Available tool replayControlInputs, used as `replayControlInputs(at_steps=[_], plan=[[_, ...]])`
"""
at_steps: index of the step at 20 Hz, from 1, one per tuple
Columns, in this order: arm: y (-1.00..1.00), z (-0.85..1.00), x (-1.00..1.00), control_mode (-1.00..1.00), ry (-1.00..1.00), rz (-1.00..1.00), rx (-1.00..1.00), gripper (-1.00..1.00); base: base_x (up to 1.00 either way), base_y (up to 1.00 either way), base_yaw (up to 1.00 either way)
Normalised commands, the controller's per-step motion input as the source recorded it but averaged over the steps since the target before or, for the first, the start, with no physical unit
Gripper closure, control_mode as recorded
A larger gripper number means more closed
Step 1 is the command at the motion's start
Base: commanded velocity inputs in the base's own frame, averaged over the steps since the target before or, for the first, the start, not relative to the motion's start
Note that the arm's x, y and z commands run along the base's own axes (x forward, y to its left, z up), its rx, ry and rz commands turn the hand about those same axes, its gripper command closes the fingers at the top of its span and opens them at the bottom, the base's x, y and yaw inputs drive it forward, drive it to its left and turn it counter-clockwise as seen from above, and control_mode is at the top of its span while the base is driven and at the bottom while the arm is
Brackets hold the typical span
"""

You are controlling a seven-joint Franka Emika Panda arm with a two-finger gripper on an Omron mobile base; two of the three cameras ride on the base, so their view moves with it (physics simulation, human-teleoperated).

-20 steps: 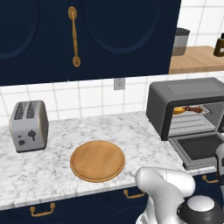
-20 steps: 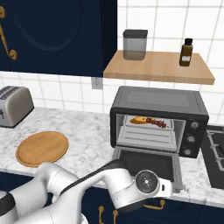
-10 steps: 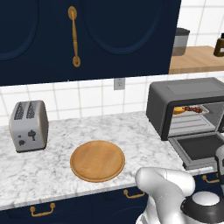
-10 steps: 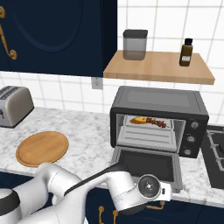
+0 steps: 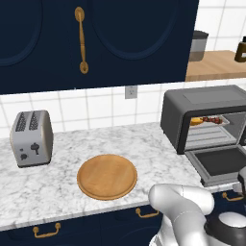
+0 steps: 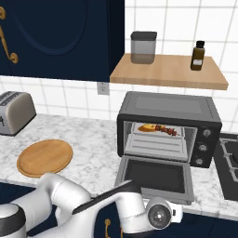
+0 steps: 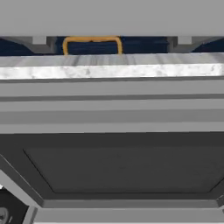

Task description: Pick up the kebab skewer and baguette bread, and place them inside the toaster oven. Close the toaster oven door and start by setting the timer.

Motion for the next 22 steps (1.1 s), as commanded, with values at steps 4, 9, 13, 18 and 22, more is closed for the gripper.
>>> replayControlInputs(at_steps=[4,9,13,18,22], plan=[[0.00,0.00,0.02,-1.00,-0.12,0.00,0.04,-1.00,0.00,0.00,0.00],[0.00,0.00,0.20,-1.00,-0.04,0.00,0.01,-1.00,0.00,0.00,0.00],[0.00,0.00,0.28,-1.00,0.00,0.00,0.00,-1.00,0.00,0.00,0.00],[0.00,-0.05,0.09,-1.00,0.00,0.00,0.00,-1.00,0.00,0.00,0.00],[0.00,-0.07,0.00,-1.00,0.00,0.00,0.00,-1.00,0.00,0.00,0.00]])
